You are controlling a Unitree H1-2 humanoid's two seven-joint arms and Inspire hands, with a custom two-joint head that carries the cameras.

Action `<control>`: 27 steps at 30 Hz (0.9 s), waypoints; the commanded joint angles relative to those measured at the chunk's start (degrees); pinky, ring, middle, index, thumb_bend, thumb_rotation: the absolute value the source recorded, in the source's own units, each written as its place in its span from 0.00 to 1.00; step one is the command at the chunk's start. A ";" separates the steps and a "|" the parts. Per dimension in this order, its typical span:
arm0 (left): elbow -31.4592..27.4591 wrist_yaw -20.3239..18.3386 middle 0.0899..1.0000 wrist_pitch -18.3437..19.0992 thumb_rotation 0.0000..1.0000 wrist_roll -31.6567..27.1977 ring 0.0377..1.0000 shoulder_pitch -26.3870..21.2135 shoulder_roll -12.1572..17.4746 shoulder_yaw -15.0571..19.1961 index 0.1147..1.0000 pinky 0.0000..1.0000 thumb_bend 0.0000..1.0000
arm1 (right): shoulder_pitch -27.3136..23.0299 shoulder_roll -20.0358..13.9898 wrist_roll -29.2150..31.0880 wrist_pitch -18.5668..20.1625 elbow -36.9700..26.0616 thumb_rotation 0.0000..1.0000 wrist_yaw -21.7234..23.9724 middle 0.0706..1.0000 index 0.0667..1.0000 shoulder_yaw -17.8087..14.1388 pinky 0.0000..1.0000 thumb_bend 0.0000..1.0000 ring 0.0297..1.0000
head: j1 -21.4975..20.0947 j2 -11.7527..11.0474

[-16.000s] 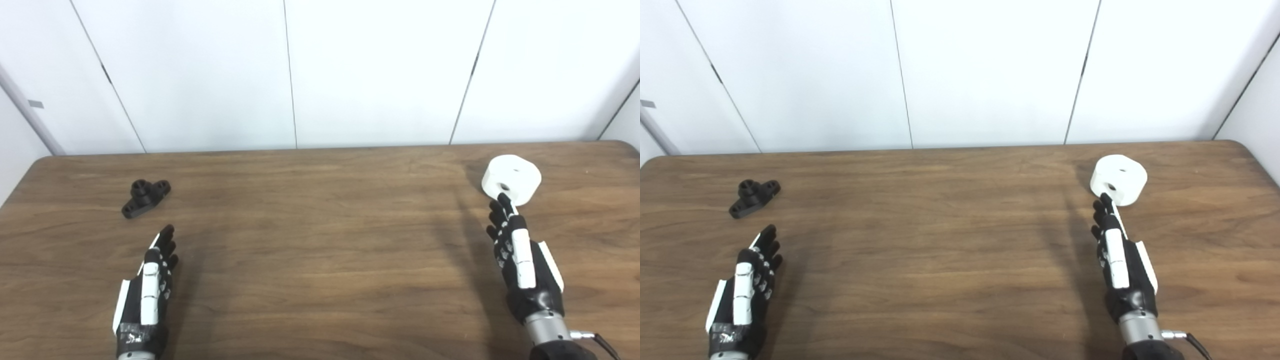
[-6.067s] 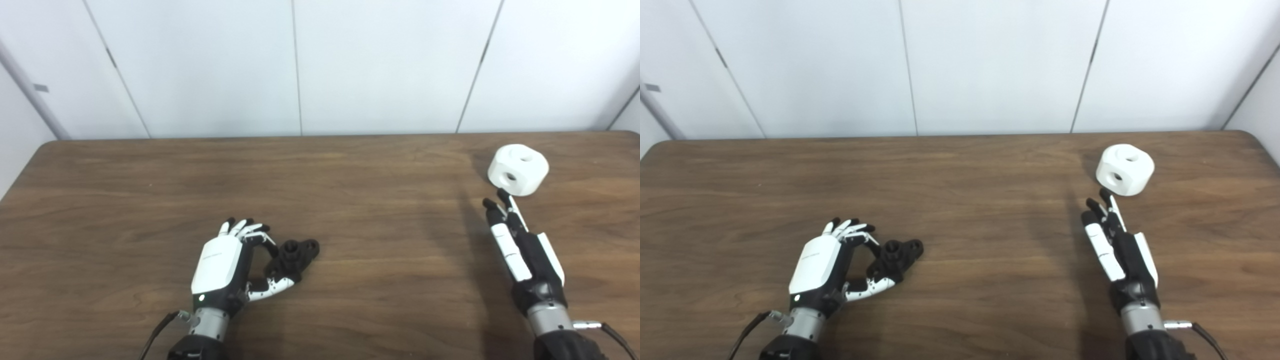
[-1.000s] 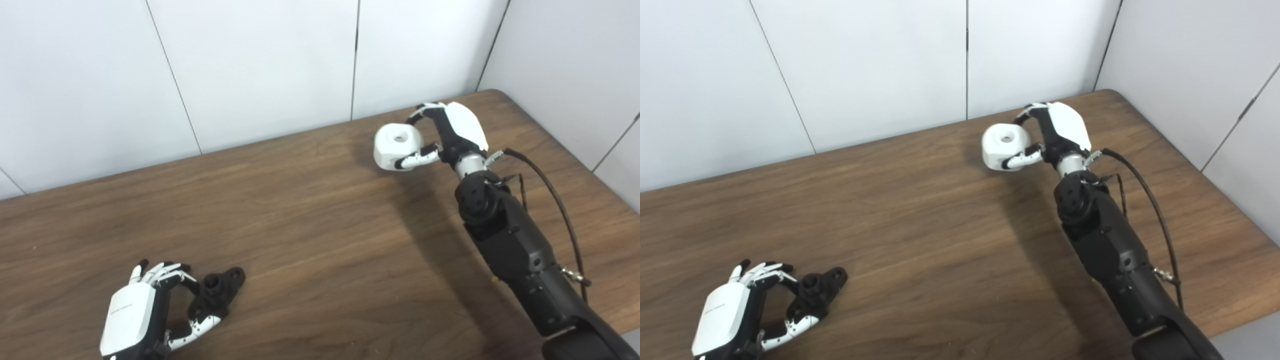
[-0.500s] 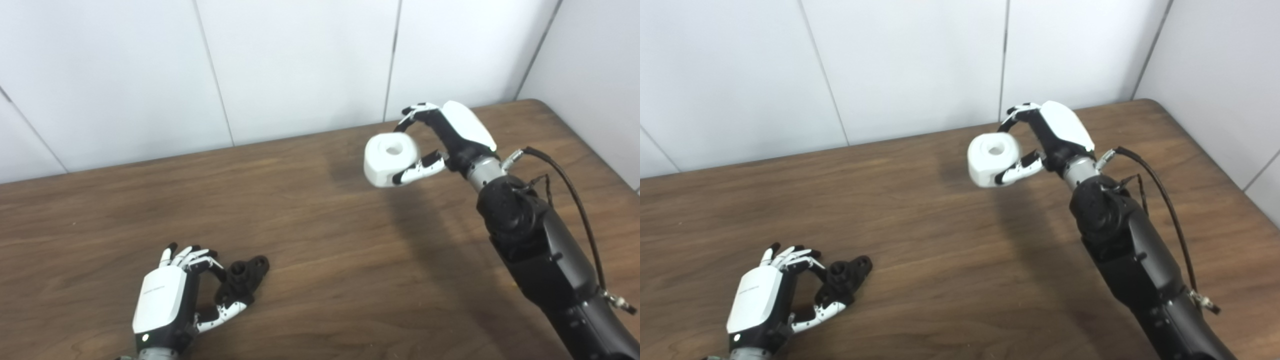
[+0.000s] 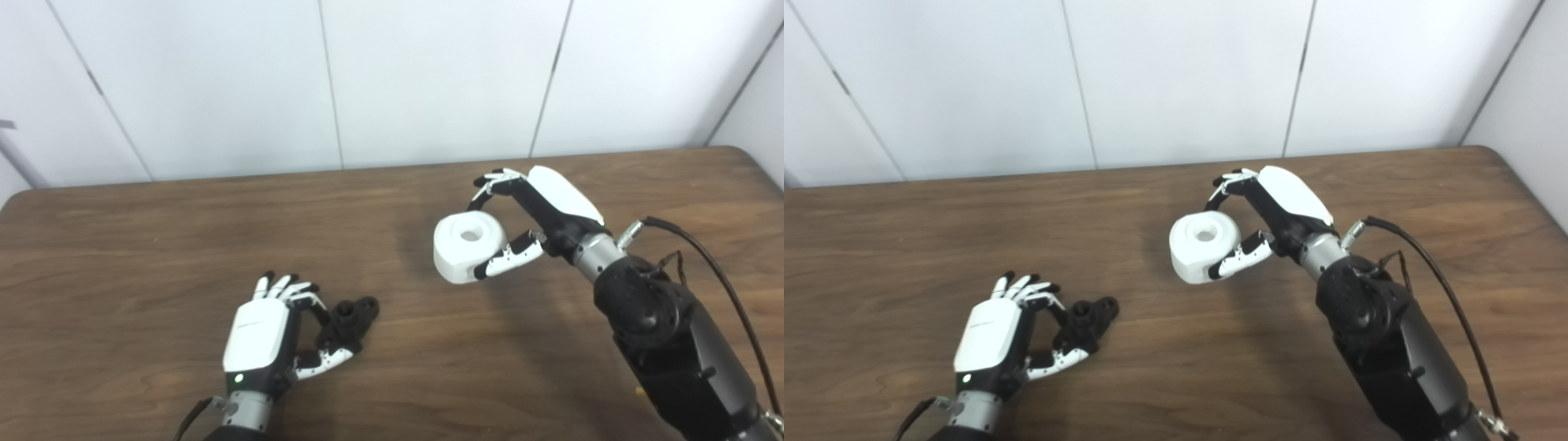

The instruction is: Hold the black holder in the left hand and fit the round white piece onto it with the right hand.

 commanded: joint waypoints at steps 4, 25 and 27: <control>2.98 -1.90 0.76 1.15 0.05 2.45 0.89 0.33 -1.39 -2.95 0.42 1.00 0.52 | -1.94 0.38 0.33 -4.76 -2.76 0.14 -0.11 0.84 0.45 0.74 0.92 0.52 0.94 | 2.18 0.38; 3.87 -1.91 0.78 4.27 0.05 4.52 0.91 -0.29 -3.33 -5.64 0.42 1.00 0.52 | -4.32 6.40 0.82 -6.65 -2.25 0.14 0.54 0.84 0.45 2.81 0.92 0.52 0.95 | 6.77 0.39; 4.14 -1.57 0.78 4.27 0.05 4.63 0.91 -0.34 -3.45 -5.76 0.42 1.00 0.52 | -4.55 6.74 0.66 -6.91 -1.95 0.14 0.39 0.84 0.45 3.18 0.91 0.52 0.95 | 7.00 0.40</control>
